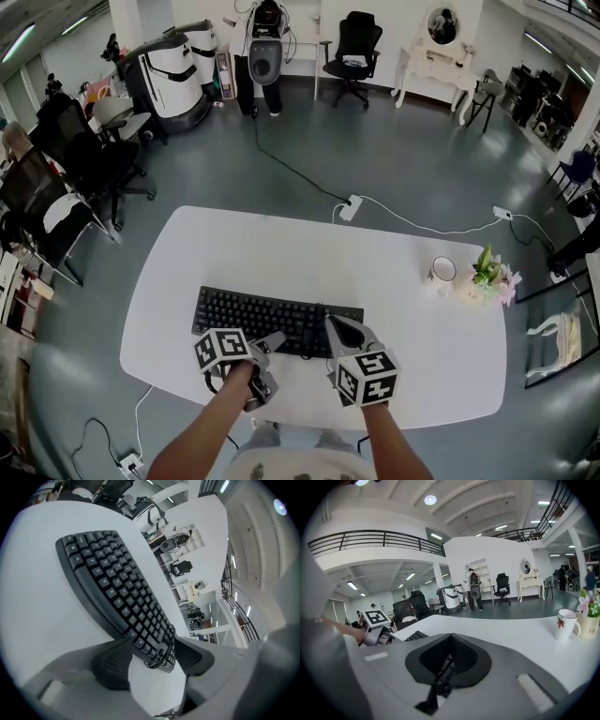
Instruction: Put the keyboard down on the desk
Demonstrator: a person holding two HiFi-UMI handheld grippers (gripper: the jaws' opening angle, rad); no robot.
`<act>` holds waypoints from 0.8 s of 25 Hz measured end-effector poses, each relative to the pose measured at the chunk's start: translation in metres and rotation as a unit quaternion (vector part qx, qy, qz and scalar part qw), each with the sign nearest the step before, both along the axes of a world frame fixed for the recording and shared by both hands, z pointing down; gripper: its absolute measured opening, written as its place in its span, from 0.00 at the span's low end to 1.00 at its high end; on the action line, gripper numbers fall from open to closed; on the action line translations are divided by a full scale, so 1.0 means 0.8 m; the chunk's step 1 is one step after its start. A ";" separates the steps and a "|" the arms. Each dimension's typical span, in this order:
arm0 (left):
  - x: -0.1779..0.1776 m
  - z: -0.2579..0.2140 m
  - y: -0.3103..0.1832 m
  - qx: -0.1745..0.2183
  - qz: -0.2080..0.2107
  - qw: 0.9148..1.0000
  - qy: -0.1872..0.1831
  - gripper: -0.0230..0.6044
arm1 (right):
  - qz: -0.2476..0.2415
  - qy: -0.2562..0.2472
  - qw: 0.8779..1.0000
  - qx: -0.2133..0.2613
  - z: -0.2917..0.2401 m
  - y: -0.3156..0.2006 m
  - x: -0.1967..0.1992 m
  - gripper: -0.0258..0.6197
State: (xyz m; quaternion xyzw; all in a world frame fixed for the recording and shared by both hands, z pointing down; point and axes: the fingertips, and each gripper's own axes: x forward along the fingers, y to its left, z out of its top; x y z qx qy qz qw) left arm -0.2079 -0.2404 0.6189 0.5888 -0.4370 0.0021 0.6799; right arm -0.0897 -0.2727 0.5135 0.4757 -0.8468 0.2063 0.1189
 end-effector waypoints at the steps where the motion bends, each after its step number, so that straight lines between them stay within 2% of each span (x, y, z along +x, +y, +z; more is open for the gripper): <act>1: -0.001 -0.007 -0.005 0.012 0.000 1.000 -0.002 0.49 | 0.000 0.001 1.000 0.003 -0.004 -0.001 0.000 0.04; 7: -0.015 -0.057 -0.044 0.094 0.000 0.995 -0.037 0.42 | 0.006 0.006 1.000 0.025 -0.034 -0.012 0.013 0.04; 9: -0.018 -0.079 -0.059 0.132 0.007 0.990 -0.055 0.39 | 0.010 0.009 0.999 0.034 -0.046 -0.017 0.019 0.04; 12: -0.019 -0.117 -0.082 0.196 0.023 0.977 -0.076 0.31 | 0.016 0.013 0.999 0.049 -0.065 -0.027 0.030 0.04; 14: -0.019 -0.143 -0.097 0.240 0.039 0.965 -0.098 0.30 | 0.021 0.013 0.998 0.059 -0.079 -0.031 0.036 0.04; 16: -0.018 -0.169 -0.108 0.285 0.059 0.948 -0.131 0.30 | 0.026 0.013 0.997 0.070 -0.094 -0.033 0.042 0.04; 20: -0.014 -0.215 -0.120 0.368 0.100 0.901 -0.204 0.25 | 0.031 0.014 0.996 0.086 -0.118 -0.035 0.053 0.04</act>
